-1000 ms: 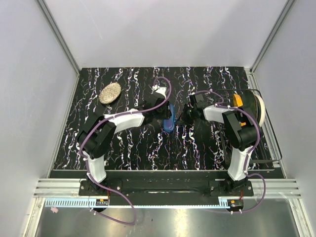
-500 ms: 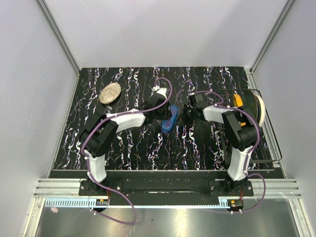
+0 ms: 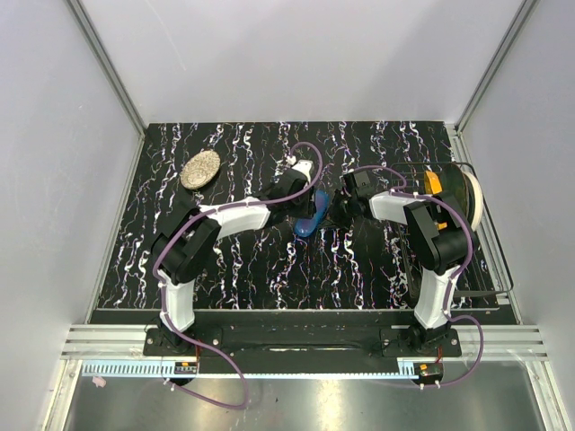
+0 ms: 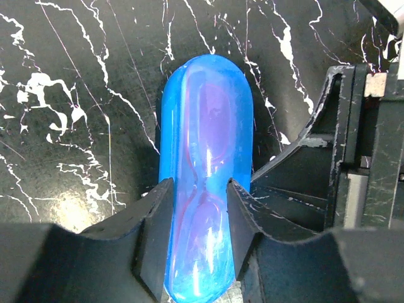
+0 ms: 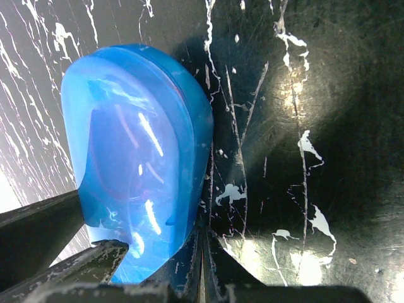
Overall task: Organize the sunglasses
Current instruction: Close the sunglasses case at the center of the board.
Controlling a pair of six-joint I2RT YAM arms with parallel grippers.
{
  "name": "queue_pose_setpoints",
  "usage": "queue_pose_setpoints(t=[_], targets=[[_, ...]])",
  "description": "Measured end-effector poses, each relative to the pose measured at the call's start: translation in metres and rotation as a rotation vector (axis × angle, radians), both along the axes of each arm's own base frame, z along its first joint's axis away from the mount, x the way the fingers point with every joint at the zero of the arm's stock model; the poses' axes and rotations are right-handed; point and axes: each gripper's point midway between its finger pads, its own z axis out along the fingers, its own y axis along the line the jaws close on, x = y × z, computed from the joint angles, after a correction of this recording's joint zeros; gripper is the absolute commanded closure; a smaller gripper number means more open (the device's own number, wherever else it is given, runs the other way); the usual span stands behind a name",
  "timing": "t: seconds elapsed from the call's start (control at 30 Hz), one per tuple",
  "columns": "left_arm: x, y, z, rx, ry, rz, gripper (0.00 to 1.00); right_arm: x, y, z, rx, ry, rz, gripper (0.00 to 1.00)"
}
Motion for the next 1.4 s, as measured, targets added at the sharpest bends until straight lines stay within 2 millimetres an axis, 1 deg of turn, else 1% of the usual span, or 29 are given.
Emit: queue_pose_setpoints(t=[0.33, 0.43, 0.47, 0.6, 0.67, 0.77, 0.9, 1.0, 1.1, 1.23, 1.4], targets=[[0.006, -0.005, 0.002, 0.01, -0.02, 0.01, 0.6, 0.0, -0.001, 0.0, -0.009, 0.004, -0.003, 0.92], [0.008, -0.006, 0.001, 0.016, -0.027, 0.016, 0.6, 0.001, -0.003, 0.001, -0.035, 0.003, -0.005, 0.86], [0.008, -0.007, 0.001, 0.018, -0.027, 0.018, 0.6, 0.001, -0.004, 0.001, -0.049, -0.002, -0.006, 0.82], [0.008, -0.009, 0.0, 0.016, -0.026, 0.031, 0.6, 0.002, -0.015, 0.005, -0.126, -0.032, -0.013, 0.74], [0.008, -0.009, 0.0, 0.014, -0.026, 0.037, 0.6, 0.003, -0.023, 0.011, -0.164, -0.054, -0.023, 0.74], [0.008, -0.01, -0.001, 0.009, -0.021, 0.047, 0.6, 0.008, -0.03, 0.025, -0.197, -0.101, -0.037, 0.74], [0.008, -0.01, -0.001, 0.003, -0.015, 0.055, 0.61, 0.019, -0.031, 0.039, -0.211, -0.149, -0.041, 0.76], [0.008, -0.01, -0.001, 0.002, -0.008, 0.061, 0.63, 0.025, -0.029, 0.044, -0.21, -0.17, -0.04, 0.76], [0.008, -0.01, -0.001, 0.0, 0.001, 0.067, 0.64, 0.028, -0.028, 0.043, -0.212, -0.171, -0.037, 0.76], [0.008, -0.01, -0.002, 0.003, 0.009, 0.073, 0.66, 0.031, -0.026, 0.033, -0.215, -0.15, -0.031, 0.78], [0.01, -0.009, -0.002, 0.003, 0.014, 0.078, 0.69, 0.033, -0.025, 0.033, -0.215, -0.152, -0.027, 0.8]])
